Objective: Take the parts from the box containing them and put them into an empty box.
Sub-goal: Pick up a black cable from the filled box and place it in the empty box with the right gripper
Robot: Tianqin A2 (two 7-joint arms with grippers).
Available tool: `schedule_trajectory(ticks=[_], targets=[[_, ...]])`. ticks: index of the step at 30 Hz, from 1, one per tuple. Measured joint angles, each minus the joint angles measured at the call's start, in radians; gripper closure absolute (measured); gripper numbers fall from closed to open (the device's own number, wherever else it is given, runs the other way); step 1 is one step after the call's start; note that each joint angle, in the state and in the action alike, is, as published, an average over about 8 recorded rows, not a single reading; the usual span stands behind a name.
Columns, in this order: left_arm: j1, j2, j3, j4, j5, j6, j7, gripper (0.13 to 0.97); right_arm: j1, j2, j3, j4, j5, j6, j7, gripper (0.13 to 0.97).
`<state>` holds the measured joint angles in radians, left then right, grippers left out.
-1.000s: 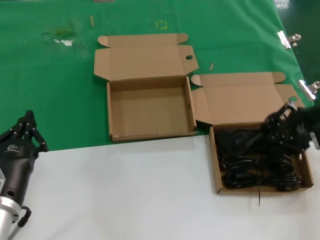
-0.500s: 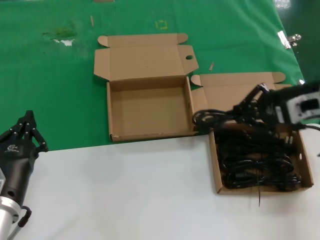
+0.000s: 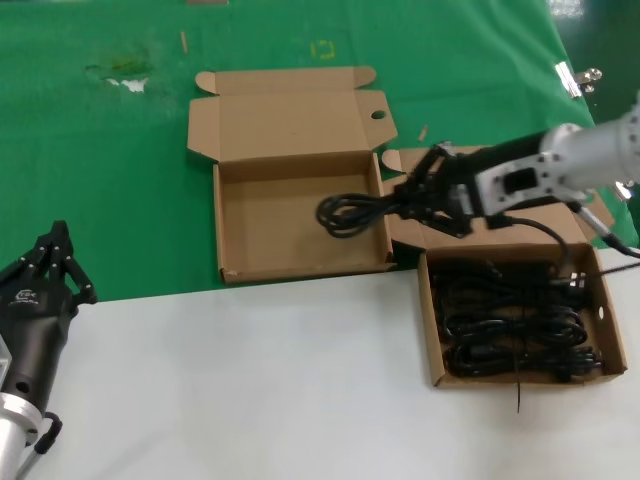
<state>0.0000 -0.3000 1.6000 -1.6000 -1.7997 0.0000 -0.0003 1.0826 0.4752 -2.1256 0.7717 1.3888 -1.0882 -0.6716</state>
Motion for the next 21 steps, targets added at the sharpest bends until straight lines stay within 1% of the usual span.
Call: schedule_trajectory(ticks=[6,11,15,21], targets=[[0.000,0.000,0.000,0.000,0.000,0.000,0.000,0.957,0.047,-0.093,-0.019,-0.104,-0.011,0.031,-0.042,0.919],[0.000,0.000,0.000,0.000,0.000,0.000,0.000,0.957,0.089,-0.176,-0.030,-0.219,-0.016,0.063,-0.090,0.919],[0.000,0.000,0.000,0.000,0.000,0.000,0.000,0.957,0.129,-0.246,-0.025,-0.341,-0.014,0.099,-0.145,0.919],[0.000,0.000,0.000,0.000,0.000,0.000,0.000,0.957,0.197,-0.354,0.009,-0.562,0.008,0.177,-0.263,0.919]])
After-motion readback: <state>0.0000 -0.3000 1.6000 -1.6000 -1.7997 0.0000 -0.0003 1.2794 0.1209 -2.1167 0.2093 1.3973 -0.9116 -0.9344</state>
